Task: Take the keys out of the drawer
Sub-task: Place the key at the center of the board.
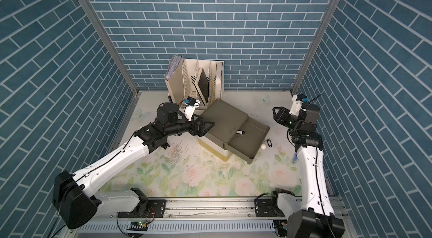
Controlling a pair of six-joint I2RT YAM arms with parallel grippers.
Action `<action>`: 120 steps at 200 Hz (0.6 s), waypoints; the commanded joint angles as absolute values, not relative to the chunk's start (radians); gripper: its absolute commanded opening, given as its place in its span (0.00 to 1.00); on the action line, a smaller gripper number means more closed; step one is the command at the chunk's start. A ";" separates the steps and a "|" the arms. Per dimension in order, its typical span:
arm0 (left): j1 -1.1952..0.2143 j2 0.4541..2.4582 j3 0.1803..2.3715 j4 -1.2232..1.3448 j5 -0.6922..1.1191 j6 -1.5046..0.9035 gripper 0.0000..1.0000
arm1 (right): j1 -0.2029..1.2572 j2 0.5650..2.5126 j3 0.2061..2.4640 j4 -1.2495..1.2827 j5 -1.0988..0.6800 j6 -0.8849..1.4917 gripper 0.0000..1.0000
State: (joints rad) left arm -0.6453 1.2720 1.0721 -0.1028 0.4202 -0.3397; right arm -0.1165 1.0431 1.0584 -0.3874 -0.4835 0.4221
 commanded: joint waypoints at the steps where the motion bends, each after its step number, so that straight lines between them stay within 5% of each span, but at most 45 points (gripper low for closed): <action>1: -0.640 1.249 1.084 -0.073 0.427 -0.326 1.00 | 0.003 1.103 1.163 -0.536 -0.564 0.317 0.52; 44: -0.640 1.249 1.101 -0.089 0.433 -0.322 1.00 | 0.207 1.275 1.344 -0.848 -0.363 0.249 0.53; 120: -0.640 1.242 1.093 -0.087 0.442 -0.323 1.00 | 0.221 1.252 1.170 -0.774 -0.399 0.113 0.52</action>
